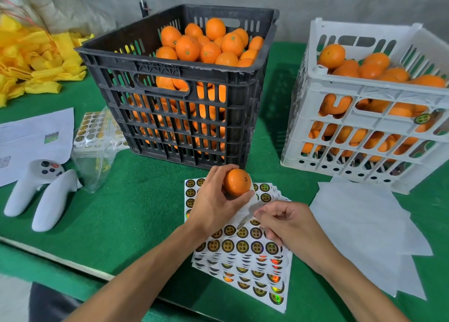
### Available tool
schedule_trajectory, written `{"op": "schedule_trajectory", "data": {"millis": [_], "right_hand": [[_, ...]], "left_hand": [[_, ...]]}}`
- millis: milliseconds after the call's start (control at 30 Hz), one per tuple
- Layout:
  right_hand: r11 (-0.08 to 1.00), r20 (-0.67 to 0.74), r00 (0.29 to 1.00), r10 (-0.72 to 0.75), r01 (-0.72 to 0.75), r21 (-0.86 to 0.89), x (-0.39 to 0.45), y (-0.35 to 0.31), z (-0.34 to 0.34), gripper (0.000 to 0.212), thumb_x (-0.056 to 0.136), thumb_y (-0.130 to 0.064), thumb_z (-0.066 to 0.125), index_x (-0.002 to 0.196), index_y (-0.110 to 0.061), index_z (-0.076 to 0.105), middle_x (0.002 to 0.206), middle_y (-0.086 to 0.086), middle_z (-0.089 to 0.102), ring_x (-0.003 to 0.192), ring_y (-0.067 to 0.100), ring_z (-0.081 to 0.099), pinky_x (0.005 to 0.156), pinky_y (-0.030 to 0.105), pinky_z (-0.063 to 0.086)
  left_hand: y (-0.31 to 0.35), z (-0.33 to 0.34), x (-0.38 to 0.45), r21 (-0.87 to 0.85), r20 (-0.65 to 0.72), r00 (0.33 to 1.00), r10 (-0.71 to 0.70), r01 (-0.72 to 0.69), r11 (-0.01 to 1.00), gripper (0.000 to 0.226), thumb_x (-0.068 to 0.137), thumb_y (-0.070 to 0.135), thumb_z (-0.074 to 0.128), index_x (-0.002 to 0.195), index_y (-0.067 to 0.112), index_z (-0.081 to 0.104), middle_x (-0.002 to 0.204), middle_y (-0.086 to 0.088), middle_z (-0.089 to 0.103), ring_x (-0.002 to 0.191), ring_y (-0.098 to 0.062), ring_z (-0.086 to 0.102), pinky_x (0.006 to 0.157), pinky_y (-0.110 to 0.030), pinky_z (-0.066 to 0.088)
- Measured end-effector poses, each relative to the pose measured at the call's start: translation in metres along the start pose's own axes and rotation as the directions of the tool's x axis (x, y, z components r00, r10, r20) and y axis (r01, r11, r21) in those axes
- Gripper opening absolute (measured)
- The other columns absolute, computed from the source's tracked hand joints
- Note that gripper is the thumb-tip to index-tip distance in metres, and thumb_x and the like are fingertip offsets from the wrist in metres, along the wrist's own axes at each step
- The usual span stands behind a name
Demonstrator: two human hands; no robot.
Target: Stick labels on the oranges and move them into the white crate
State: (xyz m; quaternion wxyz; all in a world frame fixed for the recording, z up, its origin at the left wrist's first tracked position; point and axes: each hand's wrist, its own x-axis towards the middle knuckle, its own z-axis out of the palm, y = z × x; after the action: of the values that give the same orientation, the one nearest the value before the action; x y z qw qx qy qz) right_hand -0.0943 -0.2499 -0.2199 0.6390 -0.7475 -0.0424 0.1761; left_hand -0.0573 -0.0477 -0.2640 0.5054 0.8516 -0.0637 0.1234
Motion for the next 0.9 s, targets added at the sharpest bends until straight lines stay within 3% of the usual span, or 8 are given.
{"op": "schedule_trajectory", "data": {"millis": [67,267,467,633,800,900], "right_hand": [[1.0,0.014,1.0,0.006,-0.006,-0.016,0.001,0.001,-0.003,0.018,0.098,-0.013,0.067,0.084,-0.011,0.078,0.058,0.005,0.061,0.049,0.015,0.048,0.048,0.021,0.044],[0.996,0.085,0.995,-0.043,0.049,-0.069,-0.001,0.0,-0.006,0.015,0.099,-0.019,0.067,0.094,-0.027,0.079,0.069,0.006,0.07,0.054,0.019,0.059,0.054,0.029,0.051],[0.995,0.128,0.989,-0.067,0.075,-0.058,-0.005,-0.001,-0.009,0.032,0.099,-0.004,0.06,0.108,-0.03,0.078,0.074,0.001,0.07,0.057,0.018,0.058,0.058,0.028,0.051],[0.996,0.124,0.99,-0.074,0.079,-0.036,-0.003,0.0,-0.011,0.03,0.097,-0.005,0.064,0.11,-0.028,0.078,0.076,0.007,0.066,0.063,0.024,0.058,0.065,0.034,0.053],[0.996,0.127,0.989,-0.077,0.081,-0.026,-0.003,0.0,-0.012,0.032,0.096,-0.003,0.064,0.109,-0.028,0.079,0.08,0.009,0.068,0.063,0.022,0.058,0.066,0.03,0.053],[0.997,0.108,0.992,-0.062,0.065,-0.03,-0.004,0.0,-0.01,0.031,0.094,-0.003,0.065,0.105,-0.028,0.08,0.079,-0.001,0.071,0.061,0.019,0.059,0.068,0.025,0.053]], "left_hand": [[0.0,0.0,0.0,-0.002,0.0,1.0,0.005,-0.005,1.0,0.064,0.075,0.07,0.076,0.129,0.048,0.051,0.124,0.025,0.052,0.109,0.007,0.058,0.083,-0.003,0.047],[0.0,0.0,0.0,0.003,0.005,1.0,0.002,-0.002,1.0,0.063,0.076,0.067,0.079,0.13,0.047,0.051,0.124,0.025,0.052,0.11,0.009,0.057,0.083,-0.002,0.046],[0.001,0.0,0.0,0.011,0.005,1.0,0.001,-0.001,1.0,0.064,0.076,0.069,0.077,0.129,0.048,0.051,0.124,0.025,0.052,0.108,0.009,0.057,0.08,-0.002,0.047],[0.0,0.0,0.0,0.017,0.004,1.0,0.008,-0.008,1.0,0.063,0.077,0.067,0.079,0.13,0.047,0.051,0.124,0.025,0.052,0.109,0.01,0.056,0.081,-0.001,0.045],[-0.001,0.0,0.0,0.014,0.006,1.0,0.008,-0.008,1.0,0.066,0.076,0.069,0.078,0.131,0.046,0.051,0.124,0.026,0.052,0.109,0.01,0.056,0.081,-0.001,0.046],[0.0,0.0,0.0,0.019,0.005,1.0,0.007,-0.007,1.0,0.068,0.074,0.074,0.074,0.131,0.047,0.05,0.124,0.026,0.051,0.109,0.01,0.057,0.08,0.0,0.046]]}}
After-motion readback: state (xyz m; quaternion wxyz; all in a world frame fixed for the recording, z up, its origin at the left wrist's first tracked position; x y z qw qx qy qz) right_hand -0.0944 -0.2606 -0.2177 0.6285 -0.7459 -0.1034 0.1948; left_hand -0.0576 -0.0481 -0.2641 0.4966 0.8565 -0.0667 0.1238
